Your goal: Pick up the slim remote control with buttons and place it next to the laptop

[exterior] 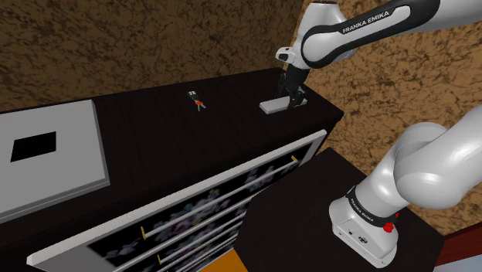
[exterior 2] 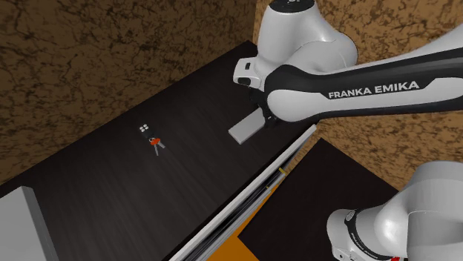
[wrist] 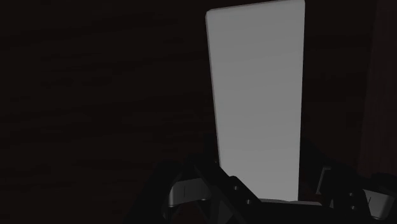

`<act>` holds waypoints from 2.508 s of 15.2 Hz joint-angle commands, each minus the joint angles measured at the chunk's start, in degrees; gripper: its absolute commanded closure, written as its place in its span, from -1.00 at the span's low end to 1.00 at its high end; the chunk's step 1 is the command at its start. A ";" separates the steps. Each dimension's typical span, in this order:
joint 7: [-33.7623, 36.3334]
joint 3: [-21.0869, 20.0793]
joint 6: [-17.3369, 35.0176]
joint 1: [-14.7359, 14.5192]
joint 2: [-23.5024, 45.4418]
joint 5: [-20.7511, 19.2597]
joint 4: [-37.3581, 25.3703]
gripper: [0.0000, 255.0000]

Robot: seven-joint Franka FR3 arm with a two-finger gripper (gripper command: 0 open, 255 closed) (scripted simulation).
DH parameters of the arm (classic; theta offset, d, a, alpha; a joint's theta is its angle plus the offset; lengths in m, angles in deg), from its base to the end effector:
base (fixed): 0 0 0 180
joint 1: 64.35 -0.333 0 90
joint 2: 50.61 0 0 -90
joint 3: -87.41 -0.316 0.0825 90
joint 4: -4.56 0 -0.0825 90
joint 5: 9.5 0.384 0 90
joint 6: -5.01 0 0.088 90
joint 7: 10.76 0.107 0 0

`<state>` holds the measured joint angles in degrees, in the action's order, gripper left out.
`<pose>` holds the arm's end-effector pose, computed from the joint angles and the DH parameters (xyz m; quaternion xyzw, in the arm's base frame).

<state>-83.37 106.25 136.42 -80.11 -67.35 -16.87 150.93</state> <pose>0.4277 -0.0235 0.3671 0.7930 0.6091 0.0067 0.0077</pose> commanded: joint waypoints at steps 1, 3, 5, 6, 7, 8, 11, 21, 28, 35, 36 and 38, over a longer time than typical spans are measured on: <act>0.04 -0.15 -1.99 0.14 -1.15 -0.20 -0.86 1.00; 0.17 -0.37 -3.76 0.19 -2.09 -0.30 -1.70 1.00; 0.28 -0.58 -5.51 0.22 -2.97 -0.38 -2.59 1.00; 0.33 -0.69 -6.38 0.24 -3.38 -0.40 -3.06 1.00; 0.37 -0.79 -7.25 0.25 -3.78 -0.42 -3.53 1.00; 0.41 -0.90 -8.11 0.26 -4.16 -0.44 -4.02 1.00; 0.50 -1.19 -10.61 0.27 -5.17 -0.45 -5.52 1.00; 14.67 -11.53 -10.36 -6.41 -3.66 3.78 -6.07 1.00; 24.06 -18.10 -10.22 -10.91 1.11 6.31 -10.48 1.00; 33.21 -23.90 -10.69 -14.82 8.32 7.24 -18.06 1.00; 34.51 -24.63 -10.84 -15.35 9.52 7.20 -19.40 1.00; 37.09 -26.04 -11.23 -16.41 12.03 7.01 -22.26 1.00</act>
<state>-47.84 81.03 125.13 -95.91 -56.66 -9.80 129.97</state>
